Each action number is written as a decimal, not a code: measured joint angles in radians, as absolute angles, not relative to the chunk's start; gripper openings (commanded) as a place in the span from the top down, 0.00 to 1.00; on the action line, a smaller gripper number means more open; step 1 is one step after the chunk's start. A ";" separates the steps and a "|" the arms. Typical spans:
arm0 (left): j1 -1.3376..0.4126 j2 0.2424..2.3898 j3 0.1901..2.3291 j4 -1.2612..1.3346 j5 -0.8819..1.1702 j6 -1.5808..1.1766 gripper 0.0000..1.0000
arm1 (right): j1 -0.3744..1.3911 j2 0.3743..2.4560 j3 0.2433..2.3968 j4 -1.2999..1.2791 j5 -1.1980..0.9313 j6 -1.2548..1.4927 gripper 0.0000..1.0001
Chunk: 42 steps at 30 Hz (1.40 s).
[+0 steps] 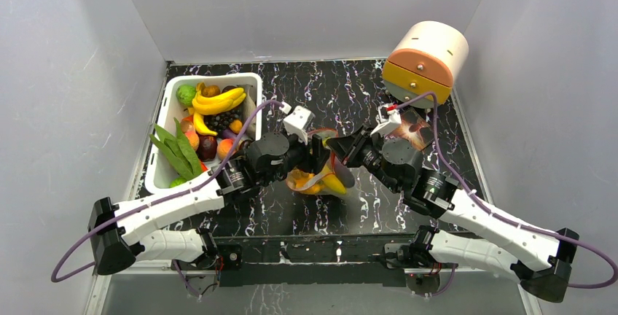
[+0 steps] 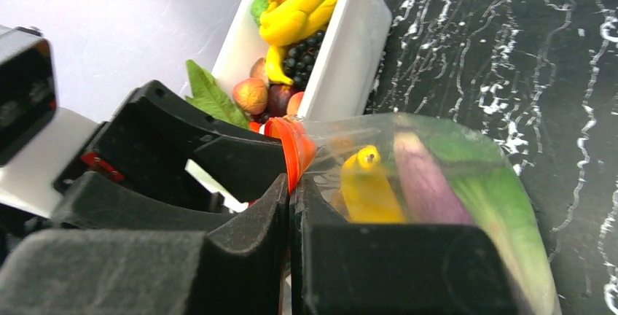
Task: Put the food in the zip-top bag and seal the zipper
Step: Place the fake fruit in the zipper food storage bag, then pick up the fake fruit from the bin.
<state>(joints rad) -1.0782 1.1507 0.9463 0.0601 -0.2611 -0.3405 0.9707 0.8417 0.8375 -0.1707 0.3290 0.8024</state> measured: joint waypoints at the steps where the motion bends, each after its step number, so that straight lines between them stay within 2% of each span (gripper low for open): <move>1: -1.079 1.151 0.953 0.046 -0.258 -0.343 0.44 | 0.971 0.836 0.836 -0.182 0.340 0.799 1.00; 5: -1.083 1.150 0.991 -0.010 -0.252 -0.355 0.35 | 0.971 0.822 0.835 -0.227 0.379 0.780 1.00; 14: -1.083 1.136 1.056 -0.115 -0.265 -0.369 0.29 | 0.971 0.818 0.838 -0.330 0.454 0.740 1.00; 18: -1.084 1.115 1.057 -0.176 -0.338 -0.373 0.31 | 0.971 0.817 0.840 -0.366 0.475 0.734 1.00; 23: -1.083 1.100 1.058 -0.250 -0.476 -0.367 0.29 | 0.971 0.802 0.841 -0.393 0.482 0.732 1.00; 26: -1.064 1.088 1.056 -0.281 -0.553 -0.360 0.32 | 0.971 0.785 0.841 -0.399 0.480 0.731 1.00; 33: -0.865 1.000 0.997 -0.303 -0.564 -0.355 0.33 | 0.971 0.754 0.840 -0.403 0.471 0.738 1.00; 42: -0.601 1.111 1.010 -0.367 -0.451 -0.340 0.33 | 0.971 0.739 0.839 -0.416 0.470 0.738 1.00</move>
